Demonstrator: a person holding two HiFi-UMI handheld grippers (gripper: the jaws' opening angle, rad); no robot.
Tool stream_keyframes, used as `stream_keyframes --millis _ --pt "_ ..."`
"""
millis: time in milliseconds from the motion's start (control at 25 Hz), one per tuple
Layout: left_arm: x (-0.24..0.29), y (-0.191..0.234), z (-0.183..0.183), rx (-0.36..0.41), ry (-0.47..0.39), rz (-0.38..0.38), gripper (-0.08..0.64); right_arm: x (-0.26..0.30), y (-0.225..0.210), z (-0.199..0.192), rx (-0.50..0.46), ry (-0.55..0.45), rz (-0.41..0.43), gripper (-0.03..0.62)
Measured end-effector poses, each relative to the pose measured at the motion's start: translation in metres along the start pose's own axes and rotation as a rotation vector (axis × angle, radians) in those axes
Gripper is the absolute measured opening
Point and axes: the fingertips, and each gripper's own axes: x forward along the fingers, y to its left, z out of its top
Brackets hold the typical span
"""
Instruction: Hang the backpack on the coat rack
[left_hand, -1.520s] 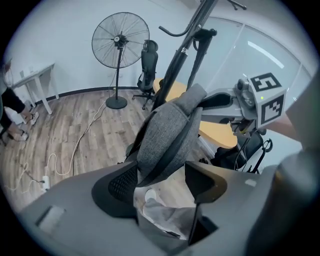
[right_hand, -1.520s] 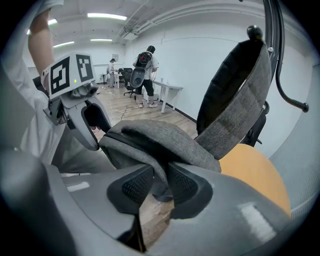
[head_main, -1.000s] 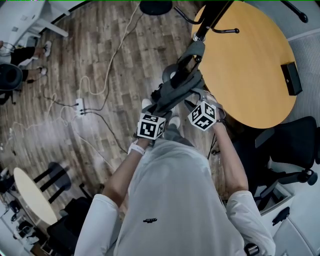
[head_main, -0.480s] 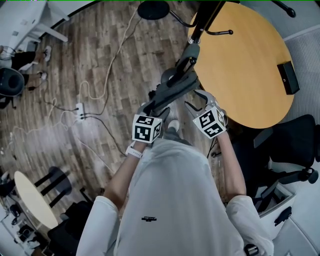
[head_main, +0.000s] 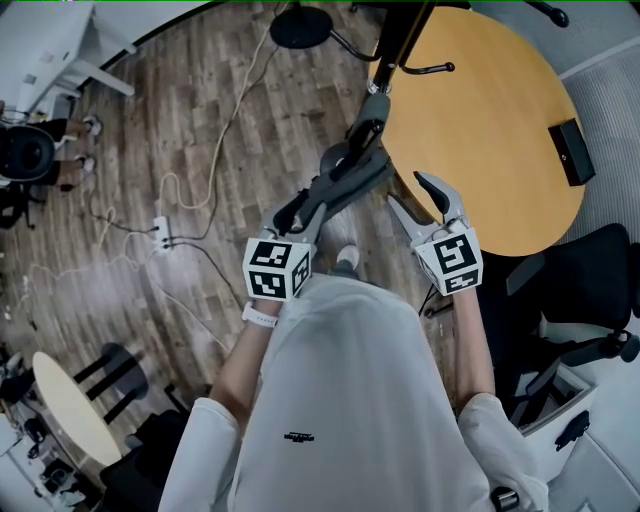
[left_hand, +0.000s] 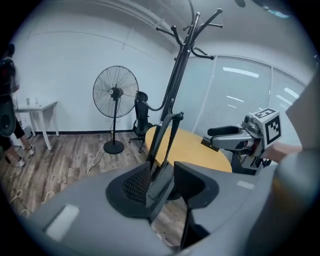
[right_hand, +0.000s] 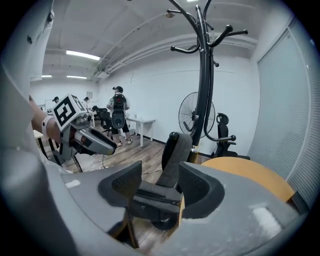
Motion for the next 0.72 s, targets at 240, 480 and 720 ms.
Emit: stream_keyframes --millis 240,480,720 --pt "-0.021 0.001 0.043 0.052 -0.108 0.058 0.125 -0.040 -0.017 0.030 0.055 -0.086 -0.072 0.234" --pt "-0.043 0.002 0.078 0.050 -0.220 0.101 0.047 -0.070 -0.029 0.051 0.102 -0.121 -0.135 0.235" --pt "-0.058 -0.002 0.102 0.063 -0.288 0.116 0.015 -0.092 -0.026 0.087 0.061 -0.205 -0.180 0.203"
